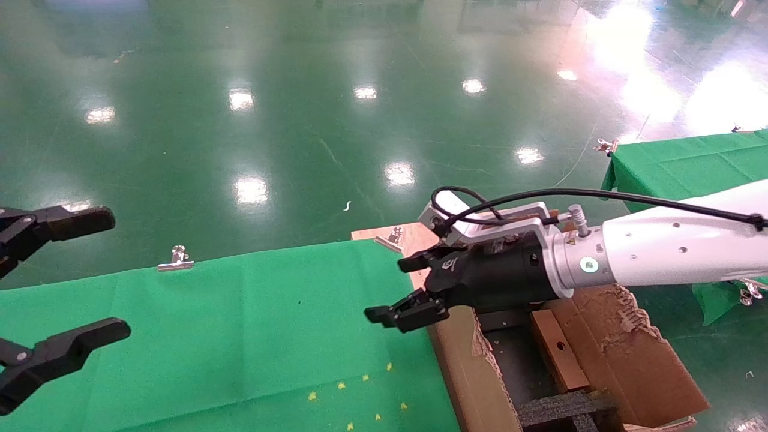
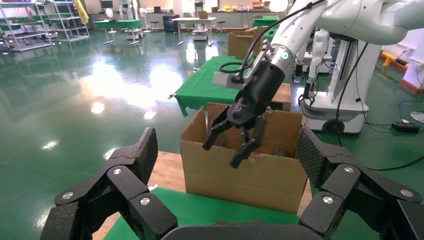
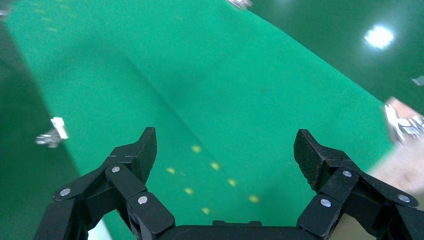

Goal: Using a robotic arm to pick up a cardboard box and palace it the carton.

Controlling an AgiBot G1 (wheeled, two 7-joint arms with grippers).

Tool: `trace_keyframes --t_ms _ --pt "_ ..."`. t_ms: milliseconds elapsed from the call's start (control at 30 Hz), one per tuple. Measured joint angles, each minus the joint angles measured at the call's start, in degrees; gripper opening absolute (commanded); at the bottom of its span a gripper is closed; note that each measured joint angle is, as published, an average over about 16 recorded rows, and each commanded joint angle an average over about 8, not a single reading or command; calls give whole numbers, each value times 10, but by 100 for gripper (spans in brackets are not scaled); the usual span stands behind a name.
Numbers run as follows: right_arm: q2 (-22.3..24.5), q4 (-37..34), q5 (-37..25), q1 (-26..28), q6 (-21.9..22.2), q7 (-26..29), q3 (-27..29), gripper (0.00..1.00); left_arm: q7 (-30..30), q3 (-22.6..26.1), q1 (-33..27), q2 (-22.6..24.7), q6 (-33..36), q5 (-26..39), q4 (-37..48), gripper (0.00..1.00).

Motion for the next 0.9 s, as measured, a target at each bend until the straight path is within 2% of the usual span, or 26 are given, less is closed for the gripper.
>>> trace_keyframes --t_ms 667,900 --pt "-1 -16 243 -121 -129 -280 199 100 0 0 0 0 0 0 0 100" --pt "-1 -20 312 -155 -166 -357 255 100 0 0 0 0 0 0 0 100"
